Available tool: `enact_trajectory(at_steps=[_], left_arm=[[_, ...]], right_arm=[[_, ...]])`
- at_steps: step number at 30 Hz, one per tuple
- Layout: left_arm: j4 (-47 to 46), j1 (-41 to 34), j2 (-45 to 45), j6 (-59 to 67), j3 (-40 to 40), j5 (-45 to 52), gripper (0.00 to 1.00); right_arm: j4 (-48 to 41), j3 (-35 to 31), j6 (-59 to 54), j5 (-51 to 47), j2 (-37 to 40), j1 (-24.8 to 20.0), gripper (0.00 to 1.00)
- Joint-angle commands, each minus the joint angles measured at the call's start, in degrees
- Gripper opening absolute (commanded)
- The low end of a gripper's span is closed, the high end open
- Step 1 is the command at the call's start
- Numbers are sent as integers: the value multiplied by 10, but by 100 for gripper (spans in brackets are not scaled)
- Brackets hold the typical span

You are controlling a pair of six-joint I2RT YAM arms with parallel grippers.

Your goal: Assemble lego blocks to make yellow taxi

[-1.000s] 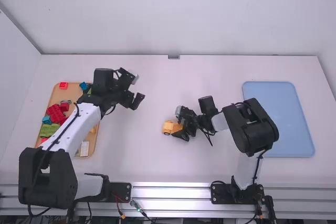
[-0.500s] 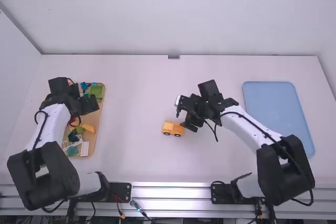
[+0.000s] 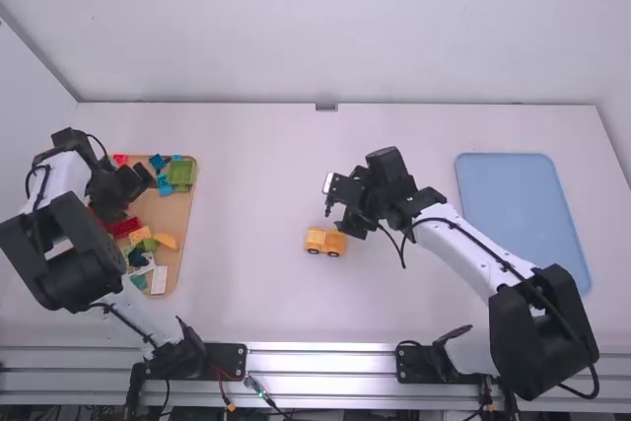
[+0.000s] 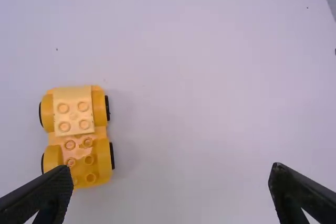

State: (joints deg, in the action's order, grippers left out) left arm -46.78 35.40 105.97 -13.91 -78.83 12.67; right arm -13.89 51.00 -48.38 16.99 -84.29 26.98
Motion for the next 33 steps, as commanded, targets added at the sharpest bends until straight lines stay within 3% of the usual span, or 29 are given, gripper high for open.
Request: enact_trajectory(at_steps=[1,4,6,9,15,19,20,24,25,33], left_arm=[[9,0,3,-58,14,21,99],[39,-3,3,-58,34,26,99],[32,-2,3,-96,36,-5,88],[4,-2,3,-194,36,-79,83],[-27,-5,3,-378,56,-179,86],[-6,-2,3,-381,73,-181,80],[14,-3,3,-381,85,-181,71],[60,-5,3,-381,108,-166,63],[69,-4,3,-381,113,-163,57],[106,-4,3,-374,137,-165,58]], right_arm=[[2,7,5,-6,7,0,99],[7,7,1,-5,7,0,99],[12,7,-1,-6,7,0,99],[19,7,1,-5,7,0,99],[19,7,-1,-5,7,0,99],[19,7,-1,-5,7,0,99],[19,7,-1,-5,7,0,99],[19,7,-1,-5,7,0,99],[19,7,-1,-6,7,0,99],[16,7,-1,-5,7,0,99]])
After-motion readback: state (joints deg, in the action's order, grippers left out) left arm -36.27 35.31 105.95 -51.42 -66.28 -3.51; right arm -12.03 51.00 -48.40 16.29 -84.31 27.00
